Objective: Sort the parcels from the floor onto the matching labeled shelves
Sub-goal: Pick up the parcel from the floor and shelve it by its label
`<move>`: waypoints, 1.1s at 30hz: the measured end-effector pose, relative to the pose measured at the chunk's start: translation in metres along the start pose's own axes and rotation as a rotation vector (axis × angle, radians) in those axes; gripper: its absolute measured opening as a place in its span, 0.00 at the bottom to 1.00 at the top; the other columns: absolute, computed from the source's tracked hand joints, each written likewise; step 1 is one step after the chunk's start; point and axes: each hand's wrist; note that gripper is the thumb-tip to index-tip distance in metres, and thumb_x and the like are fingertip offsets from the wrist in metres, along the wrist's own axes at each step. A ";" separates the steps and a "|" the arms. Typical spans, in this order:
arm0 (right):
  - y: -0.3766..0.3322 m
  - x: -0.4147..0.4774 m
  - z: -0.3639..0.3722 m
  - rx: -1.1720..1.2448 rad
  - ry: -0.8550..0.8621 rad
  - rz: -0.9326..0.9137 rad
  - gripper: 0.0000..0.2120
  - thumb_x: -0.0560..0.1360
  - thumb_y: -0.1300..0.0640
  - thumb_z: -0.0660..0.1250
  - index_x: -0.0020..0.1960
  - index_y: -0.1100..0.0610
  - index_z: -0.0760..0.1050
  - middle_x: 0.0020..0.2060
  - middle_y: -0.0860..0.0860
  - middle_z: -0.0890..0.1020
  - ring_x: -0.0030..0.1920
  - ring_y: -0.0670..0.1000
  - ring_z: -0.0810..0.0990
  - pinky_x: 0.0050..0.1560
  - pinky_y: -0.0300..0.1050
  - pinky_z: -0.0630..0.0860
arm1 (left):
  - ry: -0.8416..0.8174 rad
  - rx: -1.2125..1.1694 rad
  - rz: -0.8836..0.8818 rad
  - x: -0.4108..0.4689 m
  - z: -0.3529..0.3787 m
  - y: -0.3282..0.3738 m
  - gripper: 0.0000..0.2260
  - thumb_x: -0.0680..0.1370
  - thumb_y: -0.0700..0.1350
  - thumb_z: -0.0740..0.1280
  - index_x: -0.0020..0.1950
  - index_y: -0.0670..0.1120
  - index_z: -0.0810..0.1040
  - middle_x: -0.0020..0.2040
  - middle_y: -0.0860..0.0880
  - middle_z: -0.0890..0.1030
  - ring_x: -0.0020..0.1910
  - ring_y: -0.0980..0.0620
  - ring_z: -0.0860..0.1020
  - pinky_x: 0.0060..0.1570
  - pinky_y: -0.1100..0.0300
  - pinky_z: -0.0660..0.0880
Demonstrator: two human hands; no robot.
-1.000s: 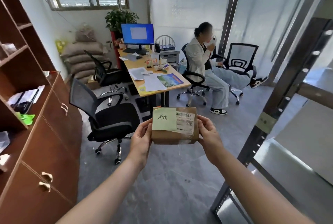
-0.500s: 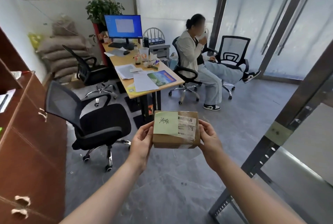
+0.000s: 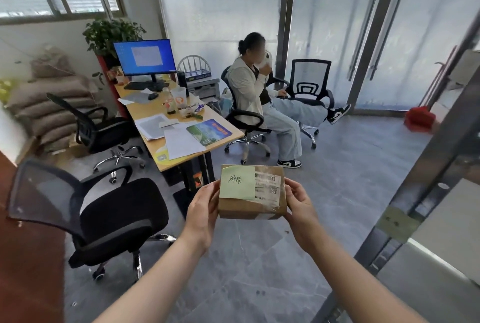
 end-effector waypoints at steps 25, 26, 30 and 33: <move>0.027 0.034 -0.011 0.130 0.613 -0.111 0.11 0.84 0.56 0.58 0.62 0.52 0.76 0.54 0.53 0.83 0.53 0.52 0.82 0.44 0.48 0.80 | -0.496 0.222 -0.263 0.146 0.059 -0.013 0.11 0.78 0.43 0.70 0.59 0.42 0.77 0.56 0.40 0.85 0.48 0.47 0.82 0.44 0.58 0.78; 0.028 0.029 -0.013 0.138 0.649 -0.121 0.11 0.84 0.55 0.59 0.62 0.52 0.76 0.54 0.53 0.84 0.54 0.52 0.82 0.45 0.48 0.80 | -0.527 0.232 -0.280 0.147 0.062 -0.017 0.11 0.78 0.43 0.70 0.59 0.42 0.77 0.57 0.39 0.84 0.48 0.48 0.82 0.45 0.58 0.78; 0.035 0.001 -0.023 0.209 0.810 -0.156 0.12 0.83 0.52 0.58 0.61 0.54 0.76 0.49 0.53 0.86 0.49 0.53 0.85 0.43 0.47 0.82 | -0.647 0.270 -0.346 0.136 0.078 -0.040 0.13 0.77 0.42 0.71 0.60 0.41 0.77 0.58 0.39 0.84 0.49 0.47 0.82 0.50 0.55 0.77; 0.038 -0.027 -0.033 0.200 0.894 -0.160 0.15 0.82 0.47 0.58 0.60 0.55 0.76 0.51 0.56 0.86 0.50 0.55 0.85 0.41 0.45 0.82 | -0.713 0.295 -0.389 0.119 0.089 -0.058 0.12 0.77 0.41 0.71 0.59 0.41 0.77 0.58 0.38 0.83 0.49 0.47 0.82 0.49 0.55 0.78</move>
Point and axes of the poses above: each hand's wrist, its own x-axis towards the middle knuckle, its own z-axis out of the palm, y = z × x
